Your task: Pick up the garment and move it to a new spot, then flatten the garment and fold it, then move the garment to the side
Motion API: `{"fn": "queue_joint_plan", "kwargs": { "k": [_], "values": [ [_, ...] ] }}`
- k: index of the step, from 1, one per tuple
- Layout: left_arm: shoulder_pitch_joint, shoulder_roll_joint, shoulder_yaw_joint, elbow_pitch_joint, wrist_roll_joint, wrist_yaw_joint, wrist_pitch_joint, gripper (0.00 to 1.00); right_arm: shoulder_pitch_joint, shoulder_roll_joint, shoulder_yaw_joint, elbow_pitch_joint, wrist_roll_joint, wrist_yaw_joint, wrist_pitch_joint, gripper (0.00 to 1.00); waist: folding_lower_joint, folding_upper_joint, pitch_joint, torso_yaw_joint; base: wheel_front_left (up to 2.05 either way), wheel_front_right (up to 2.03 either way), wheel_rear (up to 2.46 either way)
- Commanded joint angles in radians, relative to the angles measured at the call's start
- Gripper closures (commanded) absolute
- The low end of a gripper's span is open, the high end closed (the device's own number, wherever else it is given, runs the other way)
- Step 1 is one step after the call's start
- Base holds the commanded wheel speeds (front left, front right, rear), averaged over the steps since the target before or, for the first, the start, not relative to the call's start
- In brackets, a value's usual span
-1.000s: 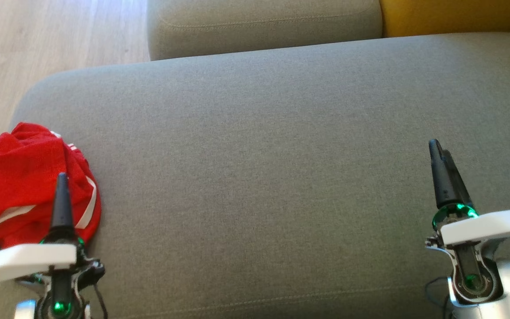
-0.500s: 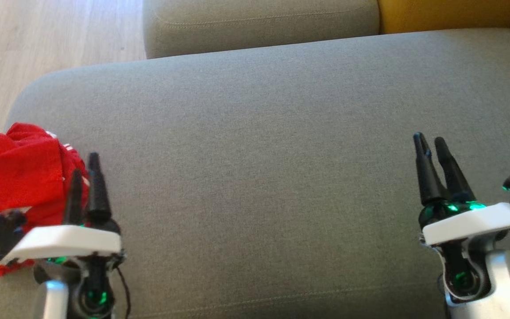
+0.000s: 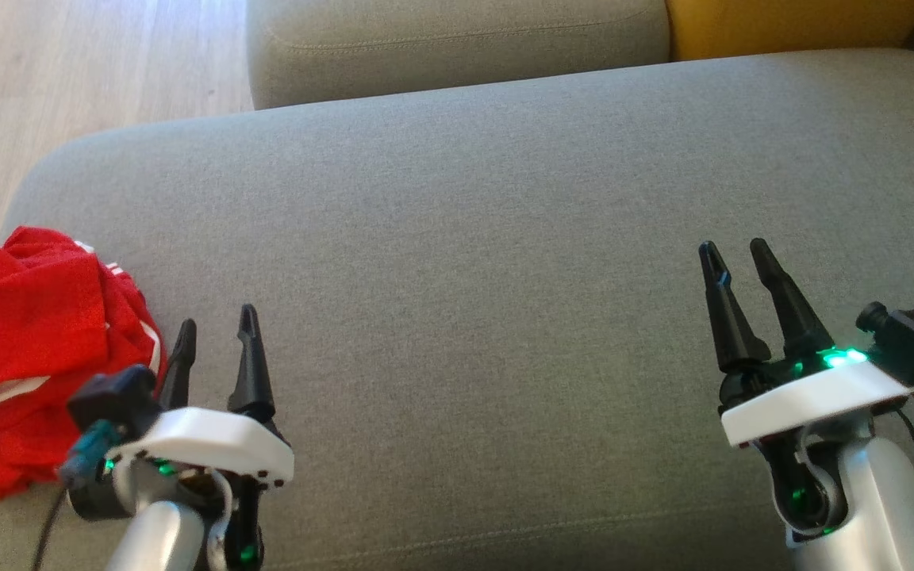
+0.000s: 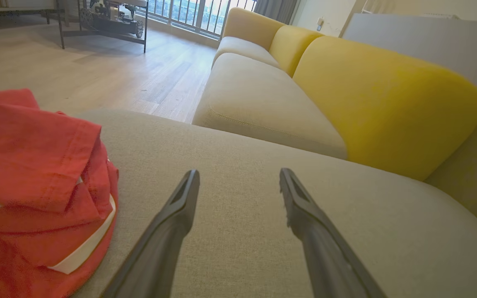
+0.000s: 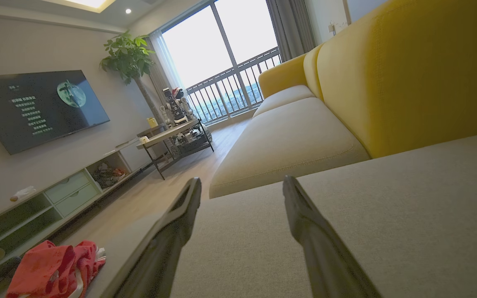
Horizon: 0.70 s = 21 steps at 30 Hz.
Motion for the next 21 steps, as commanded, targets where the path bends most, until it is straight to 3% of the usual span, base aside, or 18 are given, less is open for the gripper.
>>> {"fn": "queue_joint_plan", "kwargs": {
  "k": [1, 10, 21],
  "values": [
    [-0.067, 0.028, 0.008, -0.033, 0.035, 0.017, -0.013, 0.00, -0.065, -0.009, 0.018, -0.040, -0.034, 0.000, -0.015, 0.00, -0.0001, 0.0000, -0.001, 0.000, 0.00, 0.00, 0.00],
    [-0.104, 0.103, -0.119, -0.002, 0.135, 0.161, -0.039, 0.00, -0.070, 0.003, 0.014, -0.037, -0.187, 0.000, -0.042, 0.00, -0.0001, 0.0000, -0.008, 0.000, 0.00, 0.00, 0.00],
    [-0.153, 0.167, -0.244, -0.033, 0.230, 0.282, -0.071, 0.00, -0.079, 0.014, 0.020, -0.026, -0.369, 0.000, -0.074, 0.00, -0.0001, 0.0000, 0.000, 0.004, 0.00, 0.00, 0.00]
  ]
}}
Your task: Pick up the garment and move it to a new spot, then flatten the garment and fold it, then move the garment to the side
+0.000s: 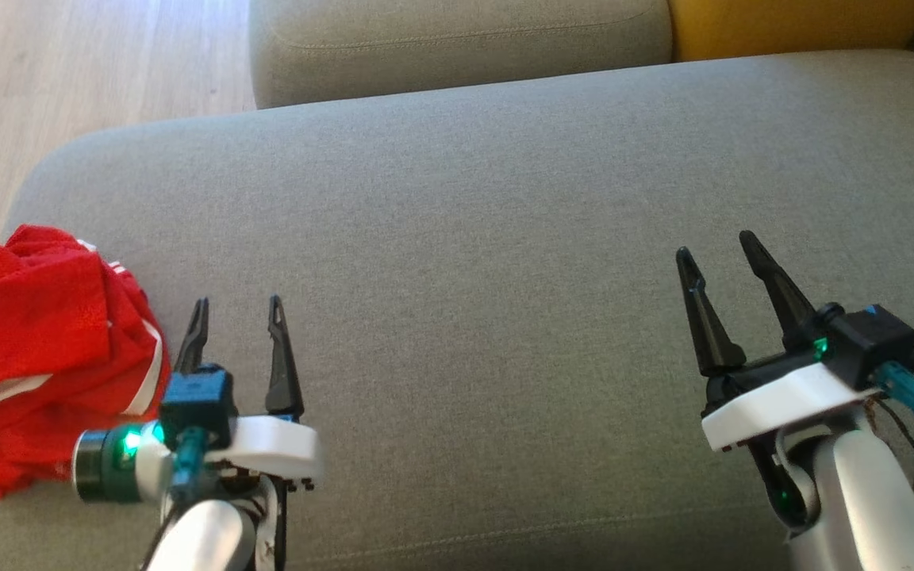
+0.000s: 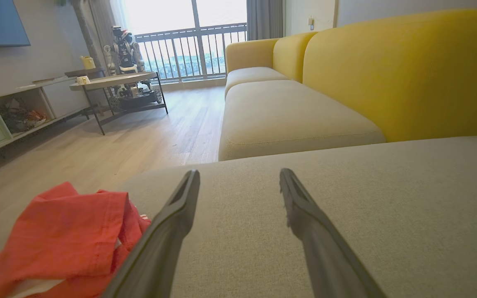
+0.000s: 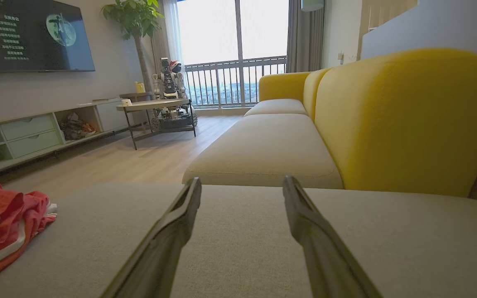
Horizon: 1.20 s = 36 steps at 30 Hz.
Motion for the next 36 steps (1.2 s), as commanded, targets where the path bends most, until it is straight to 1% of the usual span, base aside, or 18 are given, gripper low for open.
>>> {"fn": "queue_joint_plan", "kwargs": {
  "k": [1, 6, 9, 12, 16, 20, 24, 27, 28, 30, 33, 36],
  "values": [
    [-0.068, 0.035, 0.004, -0.042, 0.040, 0.028, -0.017, 0.00, -0.064, 0.006, 0.021, -0.042, -0.049, 0.000, -0.019, 0.00, -0.0001, 0.0000, 0.003, 0.000, 0.00, 0.00, 0.00],
    [-0.082, 0.050, -0.035, -0.058, 0.064, 0.066, -0.032, 0.00, -0.069, 0.007, 0.015, -0.049, -0.087, 0.000, -0.034, 0.00, -0.0001, 0.0000, 0.006, -0.001, 0.00, 0.00, 0.00],
    [-0.080, 0.045, -0.040, -0.078, 0.051, 0.078, -0.040, 0.00, -0.071, 0.008, 0.017, -0.051, -0.100, 0.000, -0.043, 0.00, -0.0001, 0.0000, 0.007, -0.001, 0.00, 0.00, 0.00],
    [-0.075, 0.040, -0.038, -0.091, 0.040, 0.074, -0.046, 0.00, -0.070, 0.008, 0.017, -0.049, -0.099, 0.000, -0.048, 0.00, -0.0001, 0.0000, 0.008, -0.001, 0.00, 0.00, 0.00],
    [-0.059, 0.017, -0.017, -0.111, 0.026, 0.051, -0.058, 0.00, -0.067, 0.008, 0.008, -0.033, -0.045, 0.000, -0.060, 0.00, -0.0001, 0.0000, 0.010, -0.002, 0.00, 0.00, 0.00],
    [-0.030, -0.012, 0.025, -0.117, 0.023, 0.007, -0.070, 0.00, -0.072, 0.008, 0.001, -0.011, -0.015, 0.000, -0.072, 0.00, -0.0001, 0.0000, 0.011, -0.003, 0.00, 0.00, 0.00],
    [-0.001, -0.047, 0.077, -0.111, 0.040, -0.044, -0.081, 0.00, -0.078, 0.008, -0.005, 0.008, -0.014, 0.000, -0.084, 0.00, -0.0001, 0.0000, 0.011, -0.005, 0.00, 0.00, 0.00],
    [0.023, -0.076, 0.113, -0.092, 0.055, -0.093, -0.090, 0.00, -0.082, 0.008, -0.005, 0.019, -0.041, 0.000, -0.093, 0.00, -0.0001, 0.0000, 0.009, -0.006, 0.00, 0.00, 0.00],
    [0.034, -0.090, 0.129, -0.070, 0.078, -0.126, -0.096, 0.00, -0.084, 0.008, -0.001, 0.026, -0.066, 0.000, -0.099, 0.00, -0.0001, 0.0000, 0.008, -0.007, 0.00, 0.00, 0.00],
    [0.043, -0.108, 0.150, -0.044, 0.086, -0.160, -0.097, 0.00, -0.085, 0.008, 0.001, 0.036, -0.075, 0.000, -0.099, 0.00, -0.0001, 0.0000, 0.007, -0.008, 0.00, 0.00, 0.00],
    [0.051, -0.134, 0.178, -0.003, 0.096, -0.205, -0.097, 0.00, -0.086, 0.008, 0.001, 0.047, -0.074, 0.000, -0.099, 0.00, -0.0001, 0.0000, 0.006, -0.008, 0.00, 0.00, 0.00],
    [0.054, -0.157, 0.206, 0.024, 0.110, -0.240, -0.097, 0.00, -0.088, 0.008, 0.002, 0.056, -0.074, 0.000, -0.099, 0.00, -0.0001, 0.0000, 0.005, -0.008, 0.00, 0.00, 0.00]
  ]
}}
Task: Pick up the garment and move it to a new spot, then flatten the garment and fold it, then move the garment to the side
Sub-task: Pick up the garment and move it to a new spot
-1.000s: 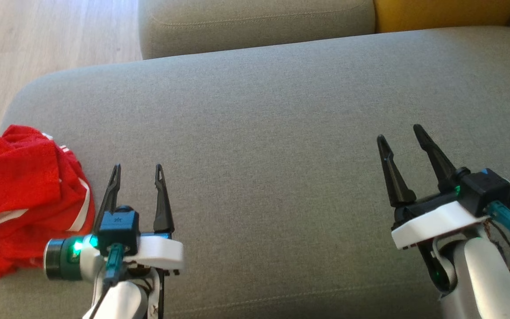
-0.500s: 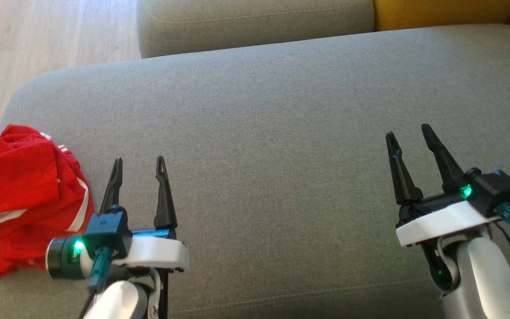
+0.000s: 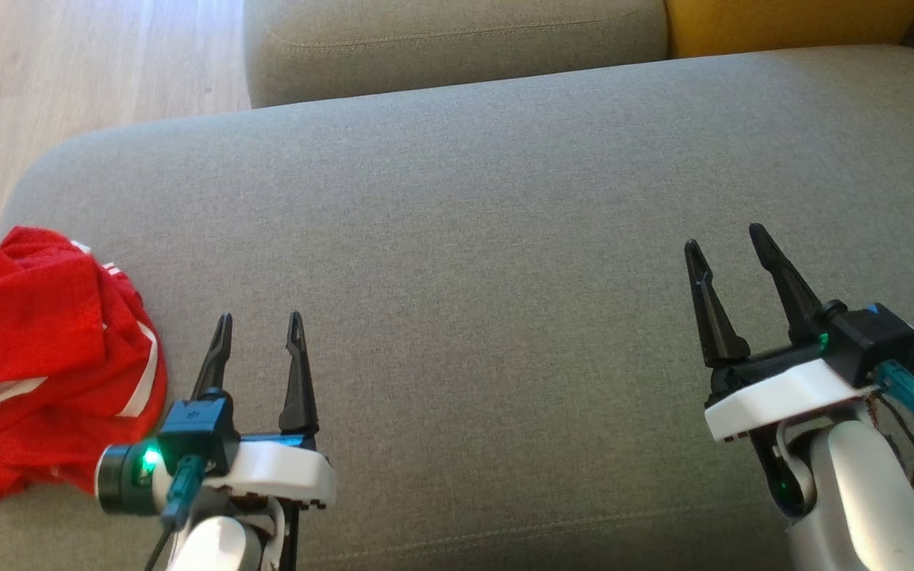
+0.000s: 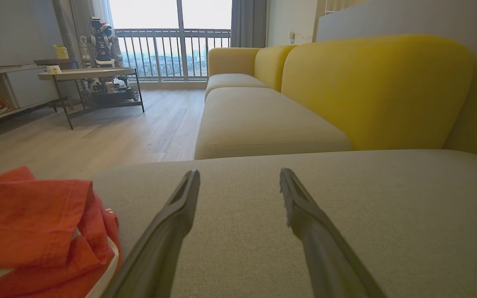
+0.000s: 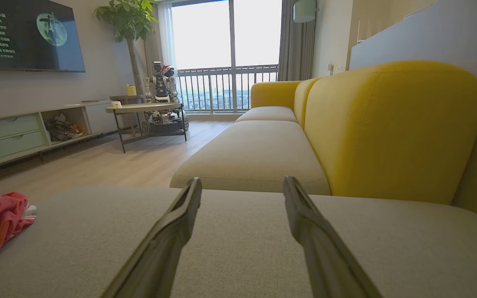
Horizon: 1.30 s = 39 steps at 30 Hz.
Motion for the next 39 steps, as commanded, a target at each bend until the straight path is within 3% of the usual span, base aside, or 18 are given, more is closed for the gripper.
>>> {"fn": "queue_joint_plan", "kwargs": {
  "k": [1, 11, 20, 39],
  "values": [
    [-0.031, -0.003, 0.048, -0.027, 0.013, -0.010, -0.012, 0.00, -0.048, 0.003, 0.023, -0.026, -0.003, 0.000, -0.009, 0.00, 0.0000, 0.0000, 0.000, 0.000, 0.00, 0.00, 0.00],
    [-0.024, -0.055, 0.119, -0.015, 0.071, -0.084, -0.012, 0.00, -0.046, 0.003, 0.020, -0.017, -0.006, 0.000, -0.009, 0.00, 0.0000, 0.0000, 0.003, 0.011, 0.00, 0.00, 0.00],
    [-0.024, -0.076, 0.164, -0.015, 0.103, -0.109, -0.012, 0.00, -0.043, 0.003, 0.055, -0.029, -0.007, 0.000, -0.009, 0.00, 0.0000, 0.0000, 0.016, 0.099, 0.00, 0.00, 0.00],
    [0.062, -0.084, 0.258, -0.053, 0.150, -0.159, -0.012, 0.00, 0.023, 0.003, 0.138, -0.029, 0.032, 0.000, -0.009, 0.00, 0.0000, 0.0000, -0.025, 0.427, 0.00, 0.00, 0.00]
  ]
}}
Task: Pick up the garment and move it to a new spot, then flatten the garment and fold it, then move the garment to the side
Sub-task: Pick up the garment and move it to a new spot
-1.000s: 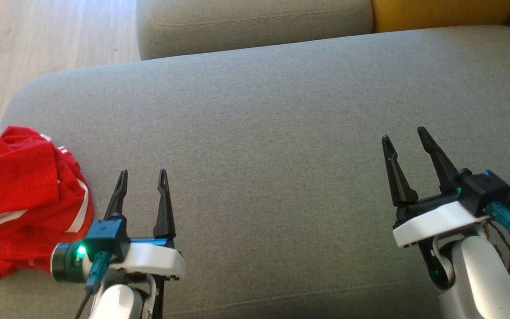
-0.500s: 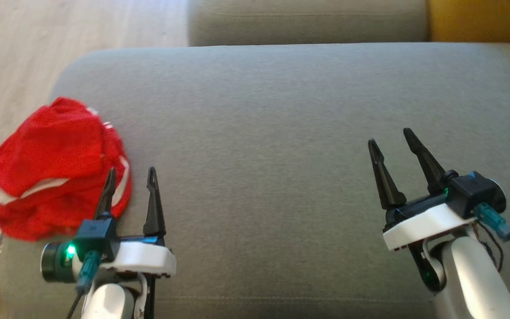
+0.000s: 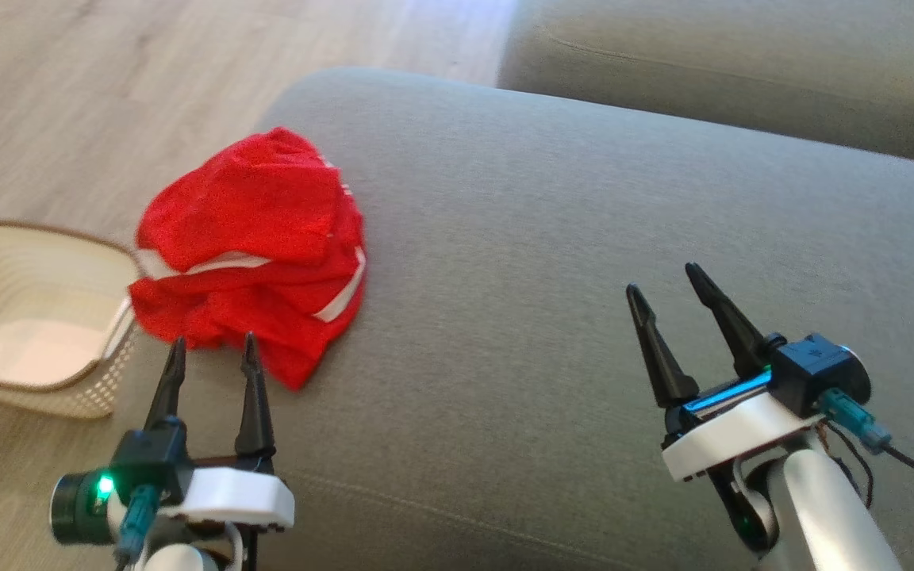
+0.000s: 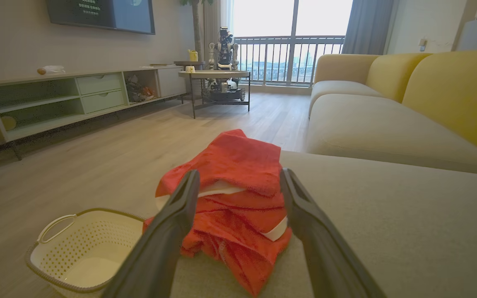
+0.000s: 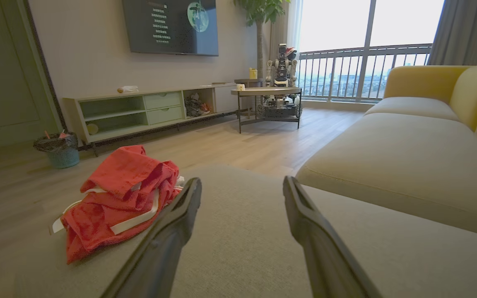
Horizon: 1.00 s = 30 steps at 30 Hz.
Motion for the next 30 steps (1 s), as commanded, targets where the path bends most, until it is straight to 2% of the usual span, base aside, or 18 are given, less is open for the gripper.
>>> {"fn": "queue_joint_plan", "kwargs": {
  "k": [1, 6, 14, 21, 30],
  "values": [
    [-0.023, 0.001, 0.041, -0.039, 0.011, -0.004, -0.012, 0.00, -0.020, 0.003, 0.030, -0.029, 0.006, 0.000, -0.009, 0.00, 0.0001, 0.0000, -0.012, 0.052, 0.00, 0.00, 0.00],
    [-0.001, 0.000, 0.058, -0.046, 0.017, -0.013, -0.012, 0.00, -0.011, 0.003, 0.045, -0.026, 0.017, 0.000, -0.009, 0.00, 0.0001, 0.0000, -0.015, 0.098, 0.00, 0.00, 0.00],
    [0.016, -0.003, 0.087, -0.056, 0.015, -0.019, -0.012, 0.00, -0.003, 0.003, 0.059, -0.023, 0.024, 0.000, -0.009, 0.00, 0.0001, 0.0000, -0.021, 0.118, 0.00, 0.00, 0.00],
    [0.015, -0.001, 0.122, -0.074, 0.018, -0.021, -0.012, 0.00, -0.013, 0.003, 0.064, -0.024, 0.020, 0.000, -0.009, 0.00, 0.0001, 0.0000, -0.007, 0.092, 0.00, 0.00, 0.00],
    [-0.058, 0.027, 0.169, -0.069, 0.003, -0.053, -0.012, 0.00, -0.043, 0.003, 0.031, -0.073, -0.046, 0.000, -0.001, 0.00, 0.0001, 0.0000, 0.116, 0.031, 0.00, 0.00, 0.00]
  ]
}}
